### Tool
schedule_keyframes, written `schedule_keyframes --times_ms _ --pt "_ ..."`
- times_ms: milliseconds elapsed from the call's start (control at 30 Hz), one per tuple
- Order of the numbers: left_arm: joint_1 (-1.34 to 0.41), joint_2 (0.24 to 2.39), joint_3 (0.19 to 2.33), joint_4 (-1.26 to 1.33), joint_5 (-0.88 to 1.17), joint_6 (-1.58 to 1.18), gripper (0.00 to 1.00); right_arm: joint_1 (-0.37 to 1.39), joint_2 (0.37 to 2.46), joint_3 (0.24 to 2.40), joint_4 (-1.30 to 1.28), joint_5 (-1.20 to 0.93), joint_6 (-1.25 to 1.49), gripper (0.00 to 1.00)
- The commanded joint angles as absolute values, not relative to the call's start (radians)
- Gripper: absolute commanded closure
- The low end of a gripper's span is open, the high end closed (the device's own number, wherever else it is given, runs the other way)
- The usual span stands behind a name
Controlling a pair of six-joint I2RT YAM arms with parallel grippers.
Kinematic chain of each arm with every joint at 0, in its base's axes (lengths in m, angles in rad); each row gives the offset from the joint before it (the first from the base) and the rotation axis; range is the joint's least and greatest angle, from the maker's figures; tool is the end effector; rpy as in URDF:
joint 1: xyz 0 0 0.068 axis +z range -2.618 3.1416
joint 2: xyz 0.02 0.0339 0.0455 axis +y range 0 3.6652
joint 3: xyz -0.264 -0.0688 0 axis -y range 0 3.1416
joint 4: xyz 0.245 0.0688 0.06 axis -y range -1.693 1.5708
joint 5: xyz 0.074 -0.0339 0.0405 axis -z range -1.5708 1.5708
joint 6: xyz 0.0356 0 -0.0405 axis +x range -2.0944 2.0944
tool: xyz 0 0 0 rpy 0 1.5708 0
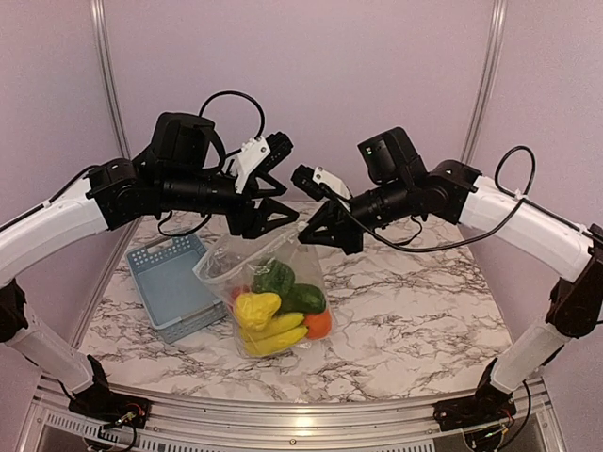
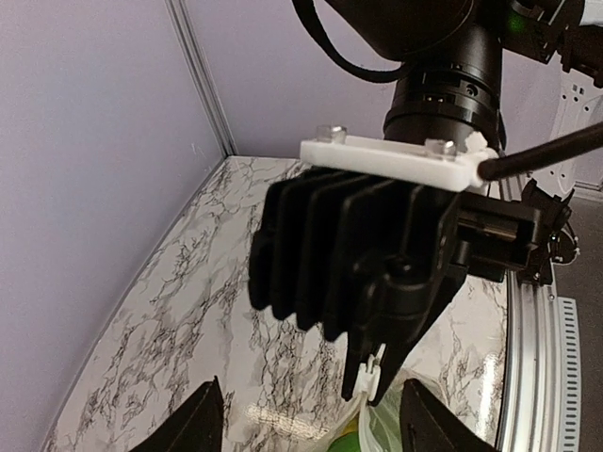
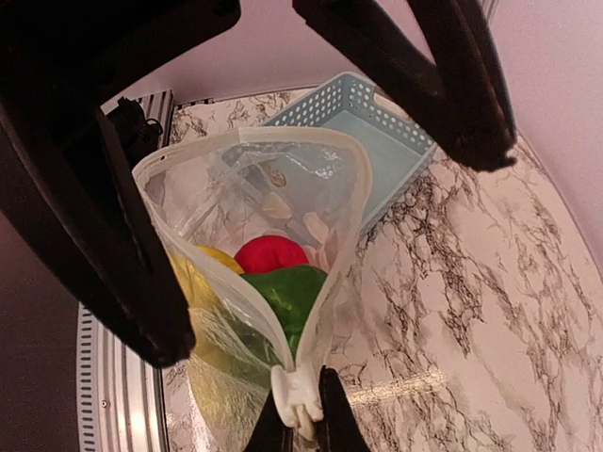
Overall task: Place the food in the zip-top bag and seal the zipper
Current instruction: Hold the zipper from the zipper food storage bag.
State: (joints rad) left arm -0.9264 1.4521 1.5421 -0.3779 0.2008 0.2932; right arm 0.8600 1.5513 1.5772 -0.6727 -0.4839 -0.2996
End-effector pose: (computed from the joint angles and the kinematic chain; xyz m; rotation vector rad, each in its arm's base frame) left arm 0.1936 -0.2695 0.4265 1.2018 1.4713 -0.6218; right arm 0.2109 0.2703 0.3802 -1.4602 1.7263 0.8412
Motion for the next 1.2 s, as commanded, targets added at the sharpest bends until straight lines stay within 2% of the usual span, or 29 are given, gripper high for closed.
schedule_keyframes --times_ms 0,100,567,1033,1167 --pt "-0.924 1.453 1.486 -0.407 0.275 0.276 0.35 0.86 1.549 1.551 -0.619 -0.531 -0.303 1.0" --pt "-0.923 1.465 1.447 -0.373 0.304 0.27 0.36 0.861 1.548 1.506 -0.585 -0.543 -0.296 1.0" --pt "-0.923 1.512 1.411 -0.289 0.346 0.218 0.57 0.861 1.552 1.489 -0.567 -0.544 -0.293 1.0" --pt "-0.904 1.503 1.371 -0.27 0.384 0.215 0.65 0.859 1.504 1.447 -0.563 -0.537 -0.288 1.0" --pt "-0.901 1.503 1.368 -0.27 0.407 0.222 0.63 0.851 1.493 1.447 -0.56 -0.549 -0.274 1.0"
